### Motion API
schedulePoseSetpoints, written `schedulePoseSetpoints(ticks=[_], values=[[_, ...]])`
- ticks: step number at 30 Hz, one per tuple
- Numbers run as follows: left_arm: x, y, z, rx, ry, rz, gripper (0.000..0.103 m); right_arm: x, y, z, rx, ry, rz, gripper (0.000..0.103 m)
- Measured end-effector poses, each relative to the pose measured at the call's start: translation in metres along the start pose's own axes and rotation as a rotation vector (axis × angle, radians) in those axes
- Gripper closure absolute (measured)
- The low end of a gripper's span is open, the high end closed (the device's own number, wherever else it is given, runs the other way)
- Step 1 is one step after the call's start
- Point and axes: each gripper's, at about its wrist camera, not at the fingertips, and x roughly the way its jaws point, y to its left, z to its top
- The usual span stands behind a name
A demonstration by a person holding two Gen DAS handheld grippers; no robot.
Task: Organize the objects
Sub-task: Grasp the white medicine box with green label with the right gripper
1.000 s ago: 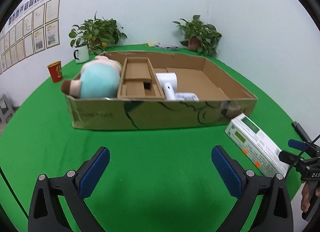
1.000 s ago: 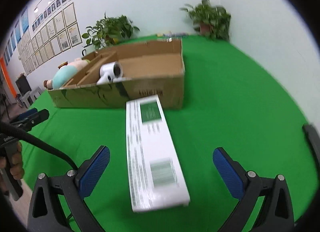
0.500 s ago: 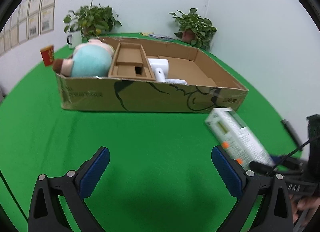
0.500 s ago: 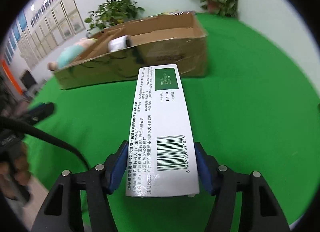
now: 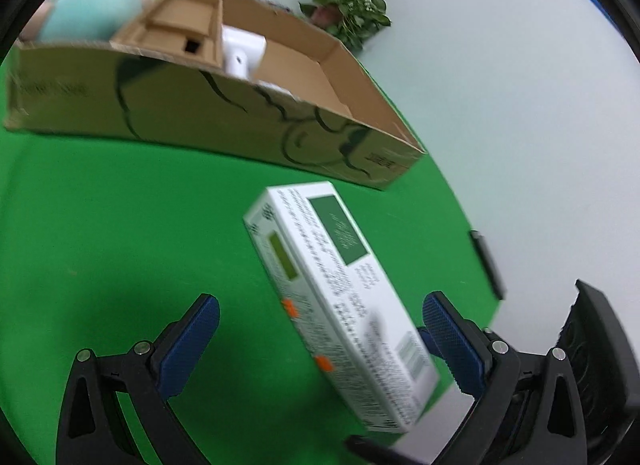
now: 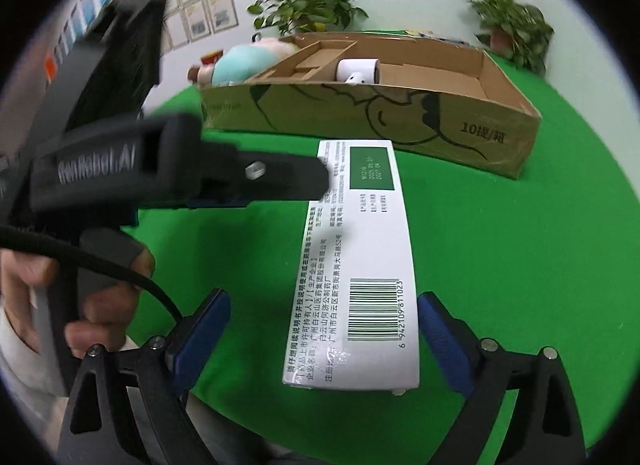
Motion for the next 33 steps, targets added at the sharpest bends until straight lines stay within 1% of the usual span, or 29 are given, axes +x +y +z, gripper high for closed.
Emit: schedulePoseSetpoints(ticks=[3,4,6,8,9,10,12,13,16,17,18,20,21,25,28,33], values=[[0.010,0.005,0.002,-0.048,0.027,-0.048,0.004,0.005,0.006,0.002,-0.040,0.009,-0.031,0.009],[0.013,0.007,0.003,-0.059,0.037,-0.055,0.008,0.008,0.004,0.003,-0.031,0.023,-0.024,0.009],[0.016,0.008,0.006,-0.055,0.042,-0.066,0.010,0.013,0.002,0.005,-0.009,0.046,-0.006,0.009],[0.019,0.008,0.007,-0.055,0.041,-0.070,0.011,0.015,0.001,0.007,0.002,0.049,0.002,0.010],[0.020,0.009,0.008,-0.059,0.042,-0.077,0.013,0.016,0.001,0.008,0.005,0.044,0.007,0.011],[0.022,0.012,0.010,-0.067,0.048,-0.085,0.016,0.017,0.000,0.008,0.009,0.042,0.009,0.014],[0.023,0.015,0.012,-0.083,0.046,-0.095,0.019,0.020,-0.003,0.009,0.032,0.044,0.008,0.024],[0.024,0.016,0.012,-0.084,0.049,-0.095,0.023,0.022,-0.006,0.010,0.051,0.049,0.014,0.035],[0.024,0.020,0.014,-0.085,0.052,-0.086,0.031,0.023,-0.014,0.009,0.113,0.053,0.059,0.035],[0.025,0.021,0.014,-0.085,0.053,-0.081,0.036,0.023,-0.017,0.009,0.130,0.054,0.072,0.035],[0.025,0.021,0.015,-0.084,0.056,-0.072,0.039,0.022,-0.020,0.010,0.155,0.053,0.092,0.035],[0.027,0.022,0.016,-0.086,0.061,-0.054,0.050,0.022,-0.027,0.010,0.189,0.052,0.140,0.035],[0.027,0.023,0.017,-0.088,0.063,-0.049,0.053,0.022,-0.029,0.010,0.198,0.052,0.148,0.035],[0.023,0.024,0.016,-0.084,0.070,-0.056,0.055,0.020,-0.029,0.009,0.193,0.046,0.143,0.036],[0.017,0.023,0.018,-0.068,0.061,-0.056,0.057,0.016,-0.020,0.002,0.182,0.038,0.131,0.036],[0.000,0.007,0.025,-0.002,0.029,-0.041,0.059,0.009,-0.016,0.003,0.168,0.005,0.119,0.036]])
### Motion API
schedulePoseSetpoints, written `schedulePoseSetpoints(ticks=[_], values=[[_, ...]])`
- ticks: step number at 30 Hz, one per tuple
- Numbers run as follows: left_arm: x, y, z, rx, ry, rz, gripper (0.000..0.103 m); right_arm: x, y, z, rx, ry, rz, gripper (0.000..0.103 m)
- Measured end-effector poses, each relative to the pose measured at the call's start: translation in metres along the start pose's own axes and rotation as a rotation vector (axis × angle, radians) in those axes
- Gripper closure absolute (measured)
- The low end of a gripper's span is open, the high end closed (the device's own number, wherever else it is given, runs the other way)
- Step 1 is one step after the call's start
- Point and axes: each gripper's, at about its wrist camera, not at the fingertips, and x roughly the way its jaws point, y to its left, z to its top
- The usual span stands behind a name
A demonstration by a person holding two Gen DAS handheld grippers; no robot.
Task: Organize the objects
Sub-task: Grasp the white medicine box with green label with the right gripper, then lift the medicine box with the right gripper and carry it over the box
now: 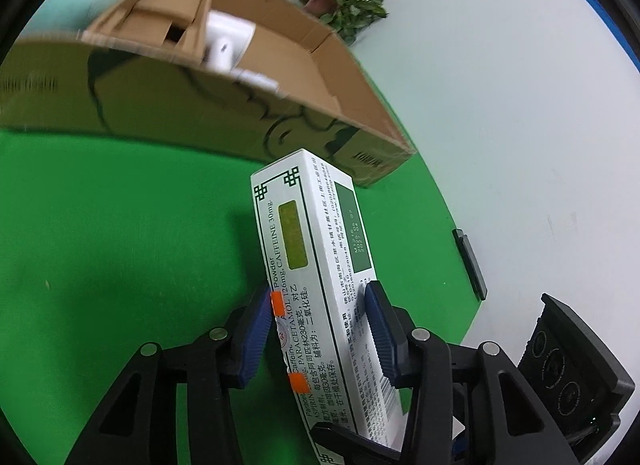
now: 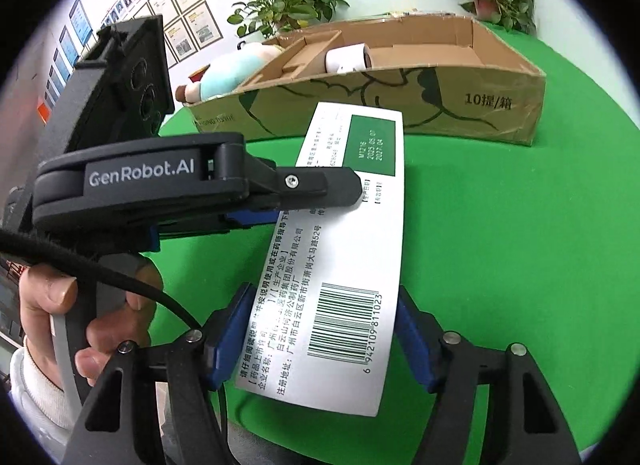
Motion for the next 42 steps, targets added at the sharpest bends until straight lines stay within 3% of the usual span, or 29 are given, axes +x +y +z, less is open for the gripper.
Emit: schedulePoseSetpoints(ticks=[9,23,31,42], values=[[-0.029,-0.043,0.022,0.124,-0.079,0.016,0.062,-0.028,0.008,0.013,-0.017,-0.113,-0.049,0.040],[-0.057,-0.128,0.073,0.256,-0.138,-0.021,0.063,-0.064,0.005,0.067,-0.037,-0.248,-0.115,0.041],[-0.056,-0.147,0.112,0.281,-0.133,-0.028,0.063,-0.062,-0.013,0.108,-0.028,-0.267,-0.127,0.041],[-0.020,-0.131,0.194,0.243,-0.082,-0.021,0.063,-0.037,-0.038,0.169,-0.012,-0.212,-0.111,0.041]])
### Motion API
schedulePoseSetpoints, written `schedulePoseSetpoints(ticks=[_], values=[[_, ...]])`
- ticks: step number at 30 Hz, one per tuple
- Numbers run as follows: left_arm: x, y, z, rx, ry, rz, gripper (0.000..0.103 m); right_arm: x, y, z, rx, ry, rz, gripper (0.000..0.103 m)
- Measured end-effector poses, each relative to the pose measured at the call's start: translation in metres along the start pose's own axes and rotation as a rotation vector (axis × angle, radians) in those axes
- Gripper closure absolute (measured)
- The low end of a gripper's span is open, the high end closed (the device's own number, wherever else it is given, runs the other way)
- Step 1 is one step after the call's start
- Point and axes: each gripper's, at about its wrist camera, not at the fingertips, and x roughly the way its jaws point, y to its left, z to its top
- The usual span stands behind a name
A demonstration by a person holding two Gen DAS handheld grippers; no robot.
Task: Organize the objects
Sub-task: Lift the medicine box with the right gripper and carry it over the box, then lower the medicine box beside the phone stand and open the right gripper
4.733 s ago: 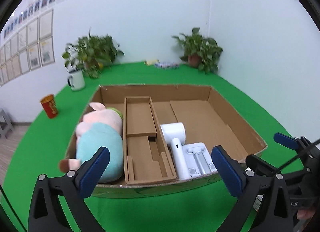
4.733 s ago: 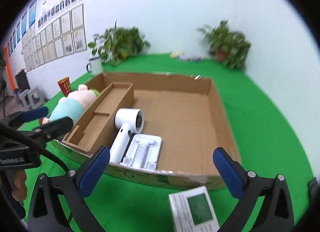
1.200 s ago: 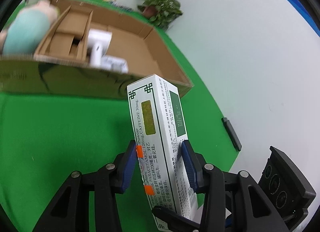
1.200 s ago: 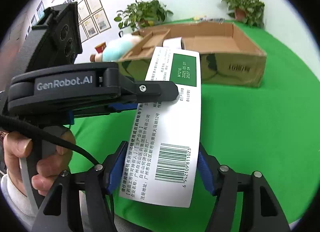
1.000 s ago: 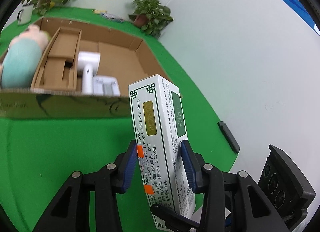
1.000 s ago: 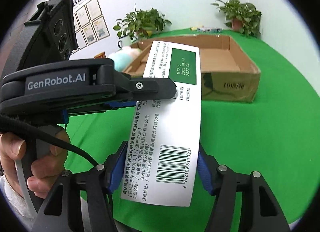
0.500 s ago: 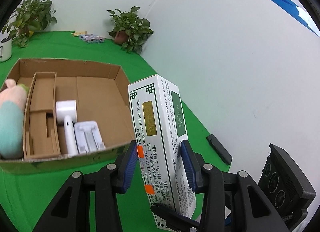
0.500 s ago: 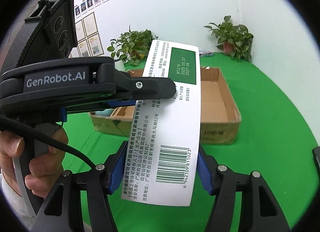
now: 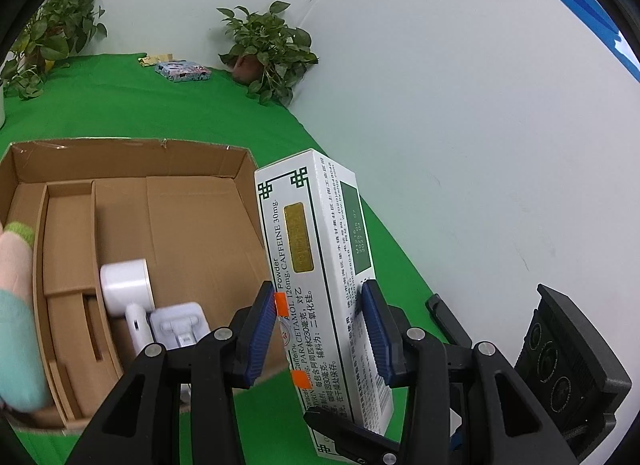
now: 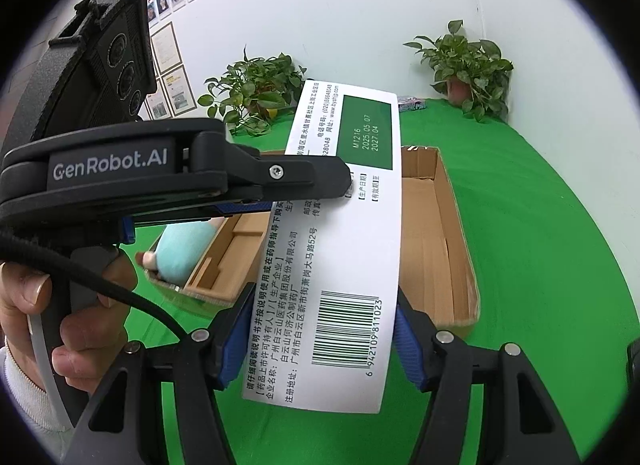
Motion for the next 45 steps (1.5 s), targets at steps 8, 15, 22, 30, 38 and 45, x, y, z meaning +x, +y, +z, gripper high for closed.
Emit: schedulePoseSetpoints(ticks=[8,15,22,30,38,45], values=[[0.049,0.044,0.036,-0.053,0.059,0.030,0.063,0.041,-0.014,0.025,0.015,0.074,0.019,0.041],[0.105,0.093,0.038,-0.153,0.156,0.052,0.064,0.098,-0.041,0.024,0.063,0.199,0.070,0.041],[0.141,0.125,0.032,-0.199,0.202,0.067,0.066,0.140,-0.064,0.013,0.110,0.312,0.115,0.040],[0.169,0.143,0.022,-0.218,0.241,0.059,0.065,0.162,-0.073,0.006,0.126,0.385,0.080,0.041],[0.169,0.139,0.018,-0.205,0.272,0.099,0.057,0.159,-0.068,-0.001,0.122,0.413,0.022,0.041],[0.129,0.125,0.018,-0.127,0.224,0.176,0.056,0.163,-0.059,-0.007,0.094,0.457,-0.047,0.041]])
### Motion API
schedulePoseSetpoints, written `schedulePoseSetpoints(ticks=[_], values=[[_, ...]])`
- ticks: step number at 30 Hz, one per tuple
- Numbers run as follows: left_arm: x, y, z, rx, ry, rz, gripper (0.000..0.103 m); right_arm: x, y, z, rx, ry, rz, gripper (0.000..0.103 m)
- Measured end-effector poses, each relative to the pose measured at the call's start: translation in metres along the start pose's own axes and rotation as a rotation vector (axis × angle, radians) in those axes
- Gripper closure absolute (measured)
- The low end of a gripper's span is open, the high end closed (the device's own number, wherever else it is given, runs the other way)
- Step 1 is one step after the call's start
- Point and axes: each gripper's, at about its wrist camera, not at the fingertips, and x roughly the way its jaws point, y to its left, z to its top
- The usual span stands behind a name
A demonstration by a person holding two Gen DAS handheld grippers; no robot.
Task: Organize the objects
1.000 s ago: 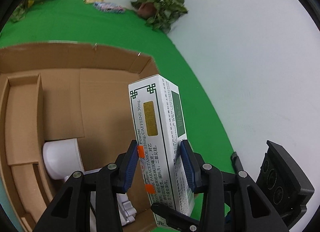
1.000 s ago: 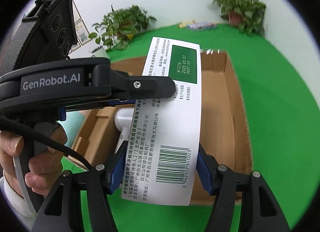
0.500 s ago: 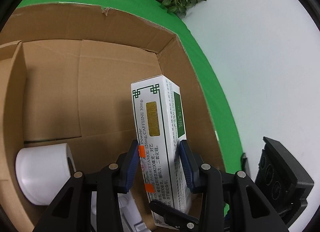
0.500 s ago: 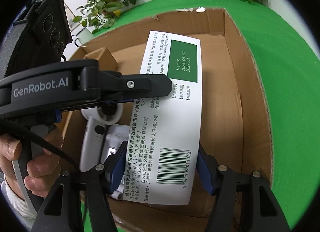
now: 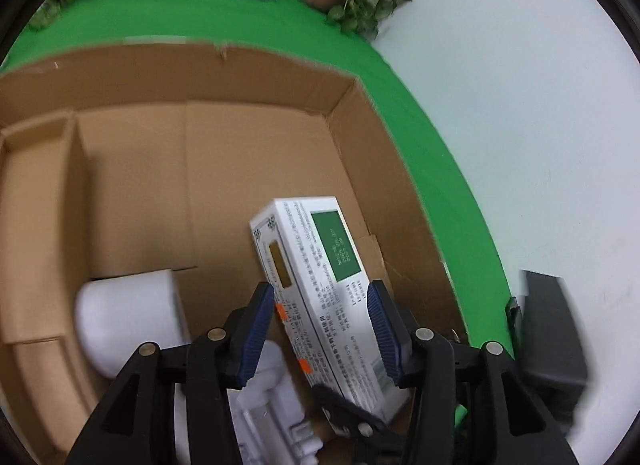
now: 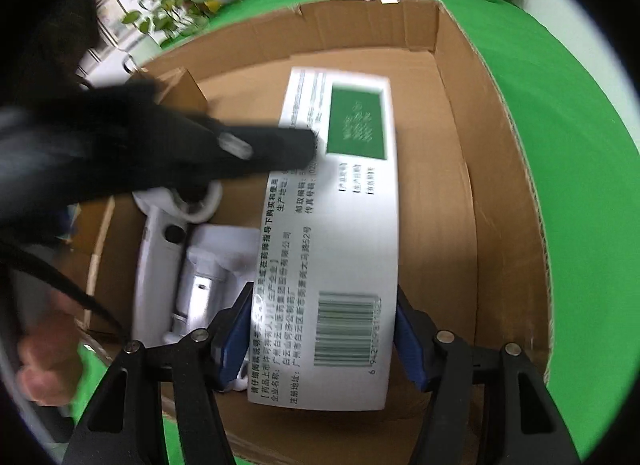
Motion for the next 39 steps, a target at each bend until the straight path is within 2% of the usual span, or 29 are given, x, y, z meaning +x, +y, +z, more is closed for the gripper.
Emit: schedulePoseSetpoints(ticks=[4,6,10,13,20,24,26,27,29,31,33,35,37,39], values=[[-0.038,-0.003,-0.016,0.064,-0.081,0.081,0.052,0.003,0.000,-0.005,0.024,0.013,0.008,0.040],[-0.056,0.001,-0.018,0.071,-0.122,0.113,0.050,0.003,0.002,-0.008,0.029,0.026,0.044,0.038],[-0.089,0.001,-0.035,0.091,-0.201,0.197,0.050,-0.004,0.006,-0.012,0.011,-0.005,0.022,0.036],[-0.108,0.014,-0.056,0.082,-0.239,0.246,0.050,-0.003,0.003,-0.012,0.025,-0.003,0.022,0.036],[-0.121,0.049,-0.095,0.054,-0.297,0.334,0.049,0.001,0.009,-0.005,-0.007,-0.019,-0.051,0.036],[-0.131,0.060,-0.116,0.051,-0.366,0.400,0.040,-0.008,0.008,-0.010,-0.010,-0.035,-0.058,0.033],[-0.136,0.061,-0.127,0.060,-0.428,0.451,0.026,-0.018,0.012,-0.013,-0.012,-0.085,-0.027,0.020],[-0.139,0.058,-0.134,0.061,-0.465,0.480,0.021,-0.027,0.015,-0.017,-0.011,-0.140,-0.002,0.020],[-0.144,0.057,-0.147,0.057,-0.545,0.524,0.003,-0.041,0.020,-0.027,-0.023,-0.259,-0.001,0.015],[-0.146,0.057,-0.161,0.053,-0.603,0.565,0.001,-0.052,0.028,-0.044,-0.052,-0.409,-0.075,0.011],[-0.139,0.057,-0.170,0.054,-0.618,0.608,0.001,-0.051,0.035,-0.058,-0.066,-0.526,-0.144,0.009],[-0.130,0.057,-0.178,0.064,-0.609,0.627,0.001,-0.046,0.038,-0.067,-0.052,-0.567,-0.174,0.009],[-0.121,0.060,-0.183,0.070,-0.596,0.640,0.001,-0.040,0.038,-0.074,-0.042,-0.600,-0.169,0.008],[-0.114,0.064,-0.187,0.049,-0.584,0.627,0.001,-0.041,0.041,-0.080,-0.052,-0.647,-0.201,0.005]])
